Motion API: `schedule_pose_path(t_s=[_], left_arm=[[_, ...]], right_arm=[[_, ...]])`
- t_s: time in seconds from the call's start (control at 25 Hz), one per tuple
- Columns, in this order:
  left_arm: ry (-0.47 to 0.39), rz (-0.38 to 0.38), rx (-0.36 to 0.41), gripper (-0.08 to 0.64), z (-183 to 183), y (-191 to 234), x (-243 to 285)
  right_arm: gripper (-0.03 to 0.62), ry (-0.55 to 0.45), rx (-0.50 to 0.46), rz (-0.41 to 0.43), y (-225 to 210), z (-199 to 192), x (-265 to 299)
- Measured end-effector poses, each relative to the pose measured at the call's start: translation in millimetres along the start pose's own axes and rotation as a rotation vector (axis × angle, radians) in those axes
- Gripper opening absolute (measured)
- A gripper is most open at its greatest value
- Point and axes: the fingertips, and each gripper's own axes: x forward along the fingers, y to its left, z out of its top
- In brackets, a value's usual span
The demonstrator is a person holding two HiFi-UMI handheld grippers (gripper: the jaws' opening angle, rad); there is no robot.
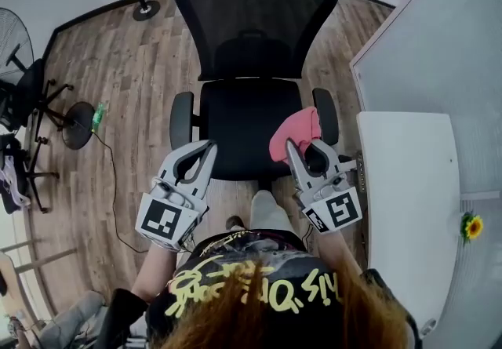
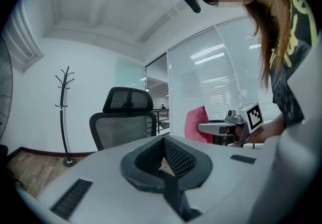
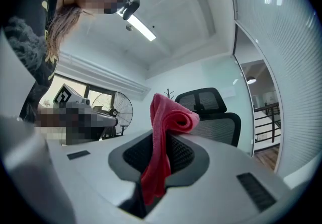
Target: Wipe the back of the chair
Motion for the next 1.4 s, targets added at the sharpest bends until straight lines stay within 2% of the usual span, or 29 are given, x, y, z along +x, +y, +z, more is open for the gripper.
schedule_pose_path(t_s=[0.44,0.92,1.4], left_arm=[[-0.035,0.004,0.000,-0.011,4.5,-18.3,-32.4],[-0.043,-0.008,0.018,-0.011,8.2,-32.7,-43.0],[-0.046,0.016,0.010,-0.011,12.2,-32.0,-51.1]], right_arm=[[0.061,0.003,-0.020,0.032,32.2,8.4,-20.8],[0.061,-0.002,-0.036,0.029,40.7,13.2,-35.4],[0.061,0.002,-0.049,0.032,47.5,16.1,-41.0]])
